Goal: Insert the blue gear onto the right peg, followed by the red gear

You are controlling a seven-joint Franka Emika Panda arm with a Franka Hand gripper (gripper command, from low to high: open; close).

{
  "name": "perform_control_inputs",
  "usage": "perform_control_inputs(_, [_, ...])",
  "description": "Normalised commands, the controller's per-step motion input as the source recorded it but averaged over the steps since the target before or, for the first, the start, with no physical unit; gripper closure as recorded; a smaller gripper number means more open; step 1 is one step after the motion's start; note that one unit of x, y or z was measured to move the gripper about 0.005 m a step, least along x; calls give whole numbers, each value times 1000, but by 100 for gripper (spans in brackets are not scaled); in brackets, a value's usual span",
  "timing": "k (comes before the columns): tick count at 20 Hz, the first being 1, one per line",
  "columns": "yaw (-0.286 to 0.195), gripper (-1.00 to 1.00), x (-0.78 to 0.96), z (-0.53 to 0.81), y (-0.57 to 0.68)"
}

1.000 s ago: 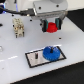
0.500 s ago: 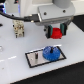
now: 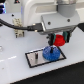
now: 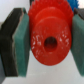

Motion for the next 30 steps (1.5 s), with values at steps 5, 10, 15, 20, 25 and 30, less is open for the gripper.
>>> perform_control_inputs(5, [0,100,282,-40,-124])
perform_control_inputs(10, [0,100,59,-115,-182])
perform_control_inputs(15, [0,100,128,177,-106])
perform_control_inputs(20, [0,100,112,361,-244])
perform_control_inputs(25, [0,100,138,102,-90])
perform_control_inputs(30, [0,100,224,-57,-72])
